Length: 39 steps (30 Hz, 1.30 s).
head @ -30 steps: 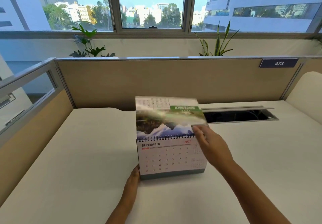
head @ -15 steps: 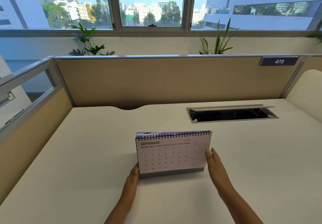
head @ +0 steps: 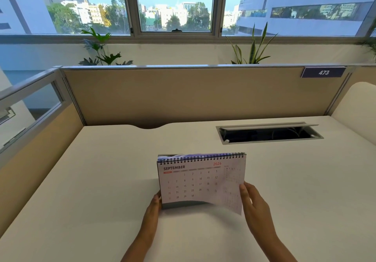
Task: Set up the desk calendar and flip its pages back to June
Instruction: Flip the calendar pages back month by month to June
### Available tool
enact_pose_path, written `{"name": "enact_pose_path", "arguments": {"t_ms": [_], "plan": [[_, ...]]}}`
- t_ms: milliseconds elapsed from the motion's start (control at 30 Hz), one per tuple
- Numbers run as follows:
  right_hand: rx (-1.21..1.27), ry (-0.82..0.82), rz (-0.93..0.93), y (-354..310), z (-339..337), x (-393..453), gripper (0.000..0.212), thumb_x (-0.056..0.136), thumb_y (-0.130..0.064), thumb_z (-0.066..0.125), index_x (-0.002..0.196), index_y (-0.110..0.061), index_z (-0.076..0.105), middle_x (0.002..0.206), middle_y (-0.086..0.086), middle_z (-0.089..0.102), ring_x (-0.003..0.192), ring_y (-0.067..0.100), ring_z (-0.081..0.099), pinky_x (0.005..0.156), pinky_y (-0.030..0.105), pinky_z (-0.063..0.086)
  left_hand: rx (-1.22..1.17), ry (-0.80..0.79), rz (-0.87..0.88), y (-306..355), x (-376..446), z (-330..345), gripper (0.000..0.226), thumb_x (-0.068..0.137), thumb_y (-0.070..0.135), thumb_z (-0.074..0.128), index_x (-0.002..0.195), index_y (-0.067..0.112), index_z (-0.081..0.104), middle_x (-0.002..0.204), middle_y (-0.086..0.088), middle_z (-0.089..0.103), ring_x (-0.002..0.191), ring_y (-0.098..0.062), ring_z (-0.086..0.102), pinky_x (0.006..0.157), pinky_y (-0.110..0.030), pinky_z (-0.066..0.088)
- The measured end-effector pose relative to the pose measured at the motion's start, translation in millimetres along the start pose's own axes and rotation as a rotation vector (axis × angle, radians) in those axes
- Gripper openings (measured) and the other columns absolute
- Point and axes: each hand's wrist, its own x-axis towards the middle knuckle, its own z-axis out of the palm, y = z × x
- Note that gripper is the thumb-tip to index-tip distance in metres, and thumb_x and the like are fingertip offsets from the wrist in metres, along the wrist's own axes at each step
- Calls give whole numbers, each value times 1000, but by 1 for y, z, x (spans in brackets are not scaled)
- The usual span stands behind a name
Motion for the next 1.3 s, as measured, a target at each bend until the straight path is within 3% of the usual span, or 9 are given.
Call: {"name": "enact_pose_path", "arguments": {"t_ms": [100, 200, 367, 500, 700, 867, 933, 1033, 1300], "plan": [[109, -37, 37, -9, -15, 1, 57, 78, -61, 25, 80, -23, 67, 71, -6, 74, 71, 15, 70, 51, 11, 48, -7, 13, -29, 2, 2, 0, 44, 95, 38, 19, 120, 22, 52, 107, -5, 65, 98, -18, 60, 85, -26, 45], [393, -249, 171, -19, -29, 9, 68, 76, -68, 21, 97, -25, 69, 91, 1, 77, 86, 16, 72, 70, 23, 55, -110, 14, -126, 3, 5, -2, 33, 94, 33, 32, 103, 16, 59, 88, -10, 69, 66, -20, 67, 58, -28, 52], [746, -296, 53, -45, -31, 29, 76, 78, -69, 13, 112, -20, 61, 105, 8, 73, 96, 28, 68, 86, 42, 56, -114, 49, -22, -2, 8, -1, 34, 96, 29, 26, 118, 22, 50, 114, -2, 58, 102, -23, 53, 90, -33, 38], [393, -227, -126, -70, -23, 42, 80, 67, -84, 20, 113, -31, 57, 115, -8, 67, 84, 21, 70, 81, 32, 53, 15, 17, -46, -2, 10, 0, 40, 94, 42, 16, 123, 33, 42, 117, 3, 52, 109, -18, 47, 102, -34, 31], [-328, -126, -387, -59, -15, 55, 45, 85, -58, 25, 113, -35, 52, 113, -2, 63, 88, 6, 57, 63, 19, 47, -25, 3, -54, -3, 11, 0, 47, 94, 39, 16, 132, 24, 40, 118, -1, 54, 111, -19, 48, 98, -27, 30], [-90, 81, -329, -33, -11, 56, 46, 89, -51, 32, 123, -25, 48, 121, 1, 57, 93, 12, 60, 63, 11, 49, -21, 1, -18, -6, 9, -2, 45, 94, 40, 16, 130, 27, 40, 120, -1, 54, 112, -19, 48, 97, -26, 31], [36, 199, -183, -20, -9, 53, 46, 89, -46, 31, 127, -24, 43, 132, 5, 51, 106, 23, 57, 81, 21, 51, -24, 9, -17, -6, 9, -2, 45, 94, 38, 17, 131, 25, 40, 120, 0, 54, 112, -19, 48, 98, -27, 31], [46, 74, 93, 2, -2, 46, 55, 92, -47, 26, 141, -21, 26, 148, 8, 36, 128, 29, 43, 106, 45, 35, -21, 14, -7, -7, 9, -2, 45, 95, 37, 18, 132, 24, 40, 119, 0, 54, 111, -18, 48, 98, -26, 31], [85, -124, 141, 9, 8, 20, 66, 85, -56, 23, 144, -26, 23, 151, -3, 31, 138, 17, 29, 114, 37, 21, -11, 5, -6, -4, 6, -2, 45, 95, 38, 18, 131, 25, 40, 122, 0, 53, 116, -19, 47, 99, -26, 30]]}}
